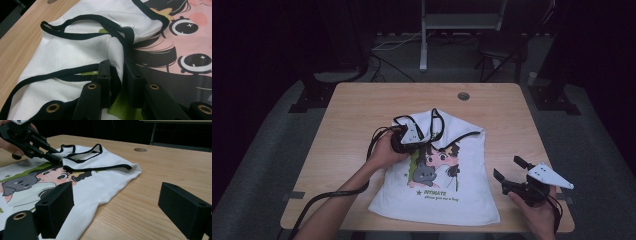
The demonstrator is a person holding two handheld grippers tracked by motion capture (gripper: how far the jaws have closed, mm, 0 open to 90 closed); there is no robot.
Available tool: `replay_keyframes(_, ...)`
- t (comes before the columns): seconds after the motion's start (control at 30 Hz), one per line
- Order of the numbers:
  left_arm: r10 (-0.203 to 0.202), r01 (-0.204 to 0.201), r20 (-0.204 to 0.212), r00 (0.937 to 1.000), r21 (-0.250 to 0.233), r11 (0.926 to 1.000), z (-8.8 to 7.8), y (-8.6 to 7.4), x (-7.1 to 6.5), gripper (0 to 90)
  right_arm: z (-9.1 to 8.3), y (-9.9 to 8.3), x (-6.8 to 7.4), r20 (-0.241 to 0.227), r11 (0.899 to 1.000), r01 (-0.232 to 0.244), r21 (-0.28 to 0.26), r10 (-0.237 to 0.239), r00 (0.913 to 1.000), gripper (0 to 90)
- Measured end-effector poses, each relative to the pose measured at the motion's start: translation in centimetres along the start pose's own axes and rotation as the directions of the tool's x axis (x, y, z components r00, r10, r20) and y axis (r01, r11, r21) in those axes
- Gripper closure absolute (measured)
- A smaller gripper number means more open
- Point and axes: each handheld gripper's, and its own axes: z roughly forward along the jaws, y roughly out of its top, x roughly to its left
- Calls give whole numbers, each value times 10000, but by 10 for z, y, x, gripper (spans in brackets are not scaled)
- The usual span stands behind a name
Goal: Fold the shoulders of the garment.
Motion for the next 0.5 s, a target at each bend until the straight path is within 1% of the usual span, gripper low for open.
replay_keyframes(0.07, -155, 155, 38, 9999, 8, 9999, 0, 0, 1, 726, 0, 0, 0, 0, 10000, -1, 4, 1, 10000, 126)
replay_keyframes(0.2, -263, 263, -71, 9996, 37, 9996, -1, 0, 1, 683, 0, 0, 0, -5, 10000, 30, 6, -30, 10000, 126)
replay_keyframes(0.37, -412, 414, -215, 9989, 72, 9991, -1, 1, 1, 609, 0, 0, 0, -1, 10000, 41, 11, -41, 10000, 126)
replay_keyframes(0.43, -520, 525, -367, 9980, 110, 9986, -2, 1, 1, 539, 0, 0, 0, 4, 10000, 45, 17, -45, 10000, 126)
replay_keyframes(0.5, -568, 574, -477, 9972, 115, 9983, -3, 2, 0, 499, 0, 0, 0, 8, 10000, 53, 20, -53, 10000, 126)
